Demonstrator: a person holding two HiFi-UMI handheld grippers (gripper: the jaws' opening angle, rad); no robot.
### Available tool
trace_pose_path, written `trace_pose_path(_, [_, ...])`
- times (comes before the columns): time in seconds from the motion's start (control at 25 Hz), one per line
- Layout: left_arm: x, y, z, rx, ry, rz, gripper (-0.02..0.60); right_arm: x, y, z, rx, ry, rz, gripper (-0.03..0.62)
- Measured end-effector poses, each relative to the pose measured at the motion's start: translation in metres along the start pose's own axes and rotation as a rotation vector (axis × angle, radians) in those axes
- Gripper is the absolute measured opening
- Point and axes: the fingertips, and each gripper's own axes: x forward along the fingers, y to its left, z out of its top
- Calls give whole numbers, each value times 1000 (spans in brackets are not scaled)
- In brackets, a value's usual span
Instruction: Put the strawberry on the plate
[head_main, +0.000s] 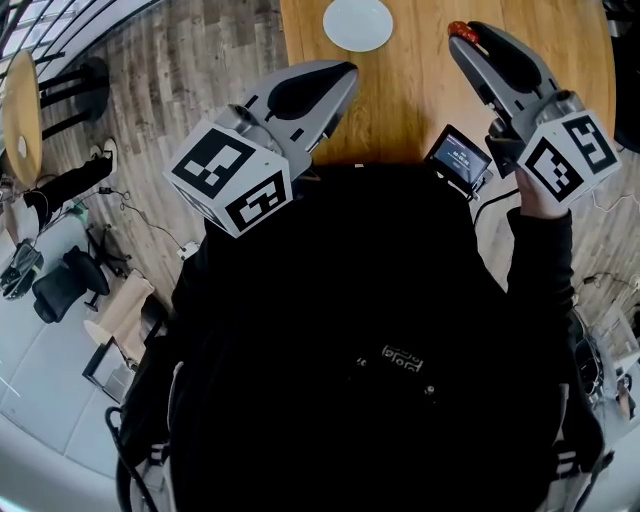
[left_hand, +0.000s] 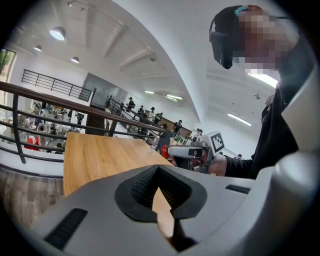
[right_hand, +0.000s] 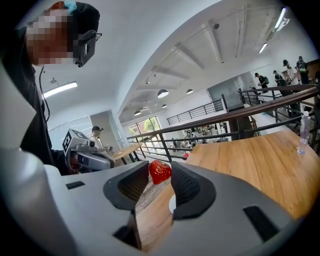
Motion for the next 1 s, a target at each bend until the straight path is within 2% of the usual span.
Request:
trace_pose_path(0.32, [-33, 36, -22, -34, -4, 21, 2, 54, 14, -10, -44, 43, 33, 150])
trace_pose_path(0.48, [-42, 31, -22, -52, -8, 33, 2, 63, 19, -6, -56, 71, 61, 150])
trace_pose_path(0.68, [-49, 30, -22, -80, -15, 14, 2, 83, 21, -3, -92, 129, 80, 152])
trace_pose_path(1.0, [-55, 26, -21, -146, -54, 9, 2, 98, 14, -24, -103, 206, 84, 150])
